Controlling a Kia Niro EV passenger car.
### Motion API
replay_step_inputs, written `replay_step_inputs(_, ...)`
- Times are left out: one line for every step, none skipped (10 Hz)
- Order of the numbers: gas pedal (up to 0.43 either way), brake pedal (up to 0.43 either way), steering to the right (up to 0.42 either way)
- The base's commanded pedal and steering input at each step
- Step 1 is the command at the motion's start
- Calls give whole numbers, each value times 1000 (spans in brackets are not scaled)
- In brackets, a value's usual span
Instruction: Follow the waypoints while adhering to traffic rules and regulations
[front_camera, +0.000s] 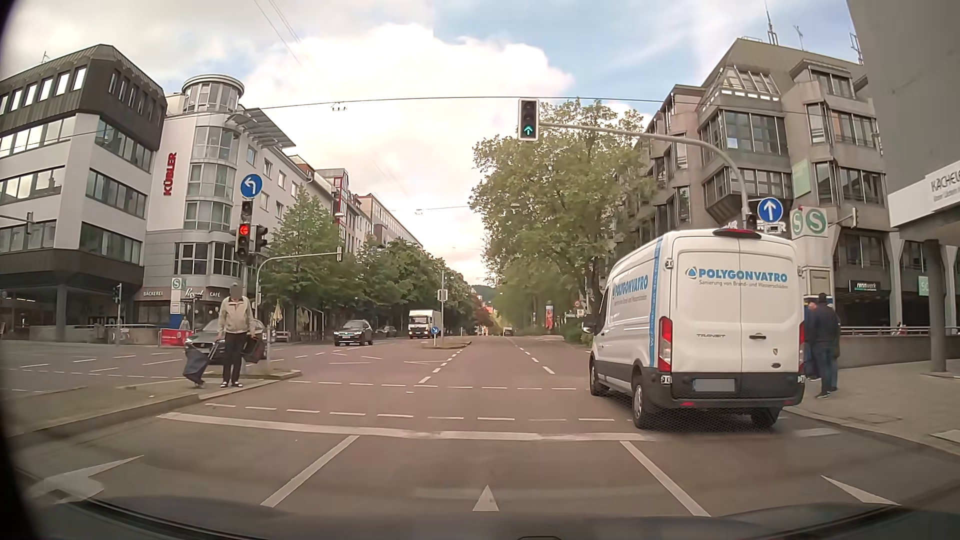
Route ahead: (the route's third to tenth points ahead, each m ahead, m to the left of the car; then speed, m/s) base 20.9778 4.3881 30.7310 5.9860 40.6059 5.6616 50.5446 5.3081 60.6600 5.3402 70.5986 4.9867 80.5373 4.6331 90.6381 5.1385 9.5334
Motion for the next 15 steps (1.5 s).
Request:
replay_step_inputs(118,0,-1)
replay_step_inputs(118,0,0)
replay_step_inputs(130,0,0)
replay_step_inputs(130,0,-1)
replay_step_inputs(130,0,-1)
replay_step_inputs(130,0,0)
replay_step_inputs(130,0,0)
replay_step_inputs(130,0,-1)
replay_step_inputs(130,0,0)
replay_step_inputs(130,0,0)
replay_step_inputs(130,0,0)
replay_step_inputs(130,0,0)
replay_step_inputs(130,0,-1)
replay_step_inputs(130,0,-1)
replay_step_inputs(130,0,-1)
